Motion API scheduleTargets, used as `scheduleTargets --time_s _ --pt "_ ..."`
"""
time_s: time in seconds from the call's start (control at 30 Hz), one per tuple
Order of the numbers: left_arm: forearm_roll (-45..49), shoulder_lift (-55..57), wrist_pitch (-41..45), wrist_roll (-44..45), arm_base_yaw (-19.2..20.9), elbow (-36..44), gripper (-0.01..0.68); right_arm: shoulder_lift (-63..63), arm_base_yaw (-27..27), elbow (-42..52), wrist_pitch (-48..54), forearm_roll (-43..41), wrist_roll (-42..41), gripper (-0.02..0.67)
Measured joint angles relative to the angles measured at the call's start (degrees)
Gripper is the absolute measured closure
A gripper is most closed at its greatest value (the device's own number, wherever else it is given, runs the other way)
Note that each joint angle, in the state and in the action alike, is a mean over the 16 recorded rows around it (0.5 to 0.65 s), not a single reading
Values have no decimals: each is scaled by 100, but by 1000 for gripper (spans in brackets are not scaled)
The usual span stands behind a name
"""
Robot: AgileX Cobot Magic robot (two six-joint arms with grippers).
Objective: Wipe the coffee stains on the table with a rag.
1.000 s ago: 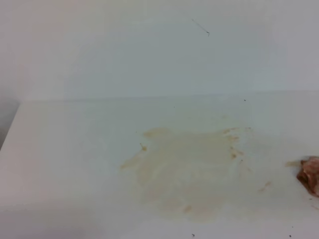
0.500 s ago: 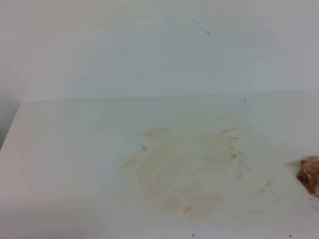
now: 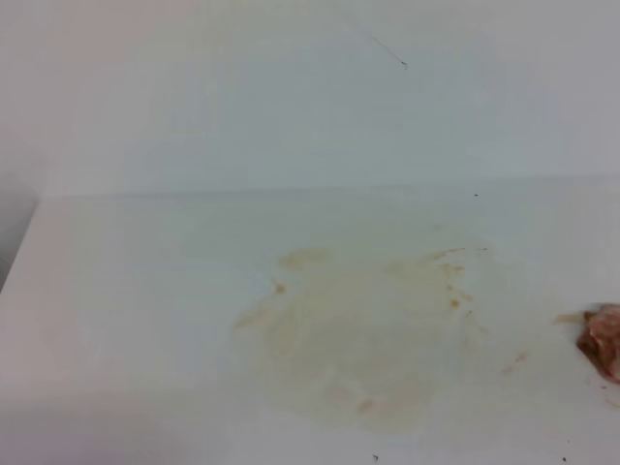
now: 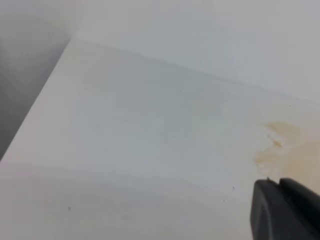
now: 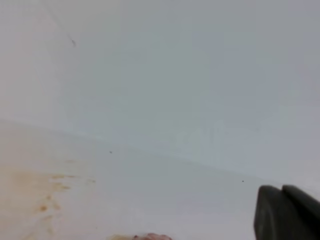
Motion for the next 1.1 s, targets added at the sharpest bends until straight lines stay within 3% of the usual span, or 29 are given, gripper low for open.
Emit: scheduleTargets --time_s 0.17,0.37,0.67,1.1 --pt "0 0 0 0 0 0 673 -490 -281 1069 -1047 354 -22 651" --pt "0 2 0 0 0 0 673 -749 -412 1800 -1137 594 -97 651" --pt "0 6 0 0 1 0 673 -761 -428 1931 -533 556 -195 651" --pt "0 18 0 0 3 0 673 -761 -428 1931 -489 542 -195 650"
